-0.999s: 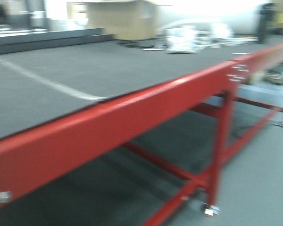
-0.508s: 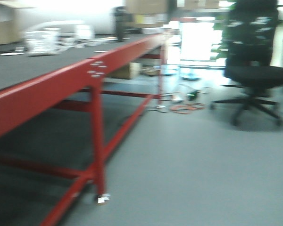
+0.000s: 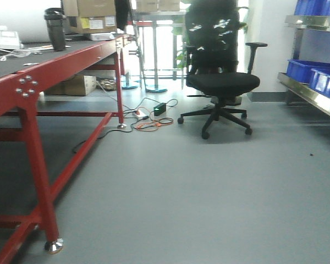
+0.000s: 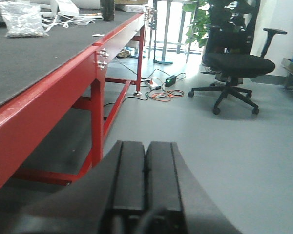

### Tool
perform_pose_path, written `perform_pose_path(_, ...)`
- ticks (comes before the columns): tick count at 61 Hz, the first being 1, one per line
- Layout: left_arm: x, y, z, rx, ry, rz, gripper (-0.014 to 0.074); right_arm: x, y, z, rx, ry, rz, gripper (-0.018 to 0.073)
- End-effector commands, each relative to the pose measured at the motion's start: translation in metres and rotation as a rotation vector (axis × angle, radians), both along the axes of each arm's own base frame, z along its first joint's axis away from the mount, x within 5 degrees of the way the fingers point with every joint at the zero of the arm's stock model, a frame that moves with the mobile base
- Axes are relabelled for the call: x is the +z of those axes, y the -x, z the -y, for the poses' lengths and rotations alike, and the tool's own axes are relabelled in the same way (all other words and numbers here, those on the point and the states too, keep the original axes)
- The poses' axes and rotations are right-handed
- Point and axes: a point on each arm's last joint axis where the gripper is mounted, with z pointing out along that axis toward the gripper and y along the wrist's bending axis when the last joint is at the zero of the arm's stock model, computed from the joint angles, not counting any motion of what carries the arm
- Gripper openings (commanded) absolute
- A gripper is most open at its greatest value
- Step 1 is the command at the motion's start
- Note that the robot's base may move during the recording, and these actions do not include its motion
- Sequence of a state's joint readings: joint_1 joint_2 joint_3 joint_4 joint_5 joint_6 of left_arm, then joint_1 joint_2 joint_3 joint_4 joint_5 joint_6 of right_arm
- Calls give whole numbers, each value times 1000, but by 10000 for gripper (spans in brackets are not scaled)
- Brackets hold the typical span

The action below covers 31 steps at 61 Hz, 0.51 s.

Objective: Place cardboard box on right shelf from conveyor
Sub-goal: 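Hold the box in the right gripper while the base turns away from the conveyor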

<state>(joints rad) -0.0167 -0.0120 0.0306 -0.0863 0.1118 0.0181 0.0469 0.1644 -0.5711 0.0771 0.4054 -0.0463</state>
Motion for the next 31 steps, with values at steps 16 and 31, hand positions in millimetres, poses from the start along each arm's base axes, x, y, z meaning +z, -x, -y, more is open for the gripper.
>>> perform_pose_path(16,9,1,-1,8,9,93,-119,17,2,1,-19,2,116,74)
perform_pose_path(31,9,1,-1,8,9,93,-119,17,2,1,-19,2,116,74)
